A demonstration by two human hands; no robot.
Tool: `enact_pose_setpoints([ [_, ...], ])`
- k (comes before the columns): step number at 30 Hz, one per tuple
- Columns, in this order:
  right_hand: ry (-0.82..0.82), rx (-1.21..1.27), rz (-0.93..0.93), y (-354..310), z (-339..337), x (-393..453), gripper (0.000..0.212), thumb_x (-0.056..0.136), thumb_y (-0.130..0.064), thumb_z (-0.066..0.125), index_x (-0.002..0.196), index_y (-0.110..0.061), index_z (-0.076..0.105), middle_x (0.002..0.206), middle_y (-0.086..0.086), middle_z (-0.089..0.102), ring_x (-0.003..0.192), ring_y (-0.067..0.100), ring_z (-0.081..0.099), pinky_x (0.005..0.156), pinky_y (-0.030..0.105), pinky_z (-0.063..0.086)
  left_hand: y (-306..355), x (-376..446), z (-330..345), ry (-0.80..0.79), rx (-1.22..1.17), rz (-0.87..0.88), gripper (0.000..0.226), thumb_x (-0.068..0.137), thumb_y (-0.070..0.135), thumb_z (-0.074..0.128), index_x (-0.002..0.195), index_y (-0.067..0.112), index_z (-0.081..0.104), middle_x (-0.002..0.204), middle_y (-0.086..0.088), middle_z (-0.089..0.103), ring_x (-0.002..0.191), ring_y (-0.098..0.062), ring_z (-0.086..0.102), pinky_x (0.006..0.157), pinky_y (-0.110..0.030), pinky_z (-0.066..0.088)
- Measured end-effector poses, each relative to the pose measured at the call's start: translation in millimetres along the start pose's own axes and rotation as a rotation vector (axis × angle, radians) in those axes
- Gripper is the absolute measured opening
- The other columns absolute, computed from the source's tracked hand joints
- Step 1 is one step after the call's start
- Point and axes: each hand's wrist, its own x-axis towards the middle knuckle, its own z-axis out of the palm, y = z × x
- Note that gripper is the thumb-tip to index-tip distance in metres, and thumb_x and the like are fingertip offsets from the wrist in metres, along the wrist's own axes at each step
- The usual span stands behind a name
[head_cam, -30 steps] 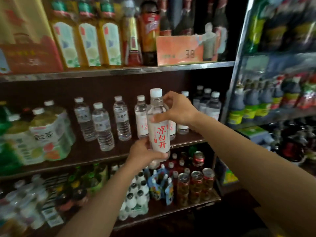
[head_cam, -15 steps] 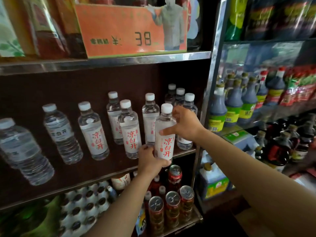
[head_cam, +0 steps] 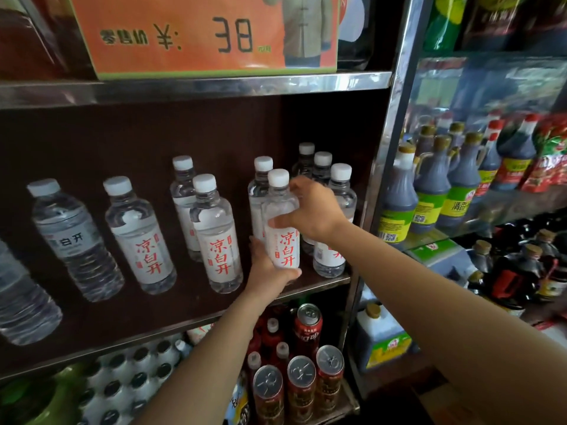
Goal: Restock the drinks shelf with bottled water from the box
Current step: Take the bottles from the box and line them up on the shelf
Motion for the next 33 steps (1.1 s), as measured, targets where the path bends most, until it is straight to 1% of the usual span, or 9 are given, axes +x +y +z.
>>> enact_pose_setpoints([
  [4,-0.001,-0.086,0.031,-1.3,-1.1,15.8,0.055,0.068,-0.030,0.084,0.112,-0.011,0.058,0.102,0.000,0.065,0.090,0.015,0.059,0.071,0.024,0.042,-2.8,23.9,3.3,-0.024,-0.018,0.020,0.124,0.065,0.011,0.081,0.151,0.023,-0.007,0.143,-0.001,0.040,0.127,-0.016,0.046,0.065,-0.007,0.046],
  [8,-0.039,-0.242,0.077,-10.4,-4.8,36.1,0.033,0.079,-0.027,0.074,0.103,-0.010,0.061,0.089,0.000,0.057,0.086,0.018,0.060,0.067,0.023,0.039,-4.0,48.9,7.5,-0.040,-0.026,0.005,0.111,0.061,0.013,0.083,0.148,0.027,0.015,0.132,-0.001,0.054,0.117,-0.015,0.055,0.075,-0.016,0.051],
  [10,-0.057,-0.272,0.106,-14.9,-5.6,47.1,0.025,0.086,-0.021,0.066,0.107,-0.008,0.058,0.089,0.001,0.054,0.090,0.020,0.060,0.066,0.023,0.038,-4.3,59.5,10.4,-0.042,-0.030,0.000,0.110,0.060,0.013,0.083,0.148,0.025,0.017,0.129,-0.002,0.055,0.115,-0.016,0.056,0.066,-0.013,0.052],
  [17,-0.020,-0.415,0.127,-26.5,-3.6,64.3,0.030,0.090,-0.021,0.061,0.115,-0.006,0.055,0.117,0.010,0.061,0.110,0.026,0.059,0.072,0.025,0.039,-4.2,68.9,10.8,0.006,0.043,0.053,0.108,0.042,0.032,0.085,0.138,0.022,0.037,0.124,-0.002,0.054,0.111,-0.017,0.058,0.057,-0.005,0.050],
  [24,0.031,-0.496,0.129,-25.8,-10.5,53.6,0.030,0.090,-0.018,0.060,0.116,-0.004,0.054,0.118,0.011,0.059,0.110,0.025,0.058,0.072,0.026,0.040,8.8,54.2,6.5,0.028,0.086,0.058,0.106,0.058,0.012,0.088,0.144,0.010,0.027,0.131,-0.006,0.054,0.117,-0.021,0.056,0.050,-0.001,0.044],
  [27,0.054,-0.453,0.139,-26.6,-12.2,48.3,0.040,0.088,-0.016,0.064,0.122,-0.002,0.049,0.121,0.013,0.058,0.112,0.027,0.057,0.074,0.026,0.040,16.2,44.9,3.0,0.041,0.125,-0.006,0.115,0.055,0.020,0.091,0.146,0.010,0.022,0.135,-0.005,0.052,0.123,-0.021,0.052,0.080,-0.017,0.051],
  [29,0.087,-0.376,0.151,-25.5,-12.0,45.2,0.059,0.086,-0.015,0.067,0.134,0.001,0.036,0.129,0.017,0.050,0.117,0.029,0.054,0.078,0.026,0.042,23.7,33.4,0.4,0.020,0.124,-0.046,0.126,0.055,0.022,0.091,0.151,0.008,0.009,0.145,-0.006,0.043,0.133,-0.022,0.043,0.105,-0.033,0.042],
  [31,0.141,-0.285,0.147,-26.0,-12.6,38.4,0.069,0.084,-0.011,0.068,0.138,0.001,0.028,0.135,0.020,0.042,0.121,0.030,0.049,0.083,0.024,0.040,31.5,18.7,-1.5,-0.018,0.103,-0.072,0.127,0.063,0.021,0.087,0.151,0.006,-0.002,0.152,-0.007,0.033,0.139,-0.022,0.034,0.111,-0.032,0.033],
  [33,0.223,-0.198,0.096,-26.9,-12.5,30.4,0.060,0.081,-0.009,0.068,0.132,-0.001,0.037,0.132,0.019,0.045,0.120,0.029,0.049,0.080,0.021,0.036,39.4,2.1,-3.7,-0.020,0.069,-0.097,0.114,0.072,0.021,0.082,0.152,0.005,0.001,0.153,-0.006,0.032,0.139,-0.021,0.033,0.107,-0.028,0.031],
])
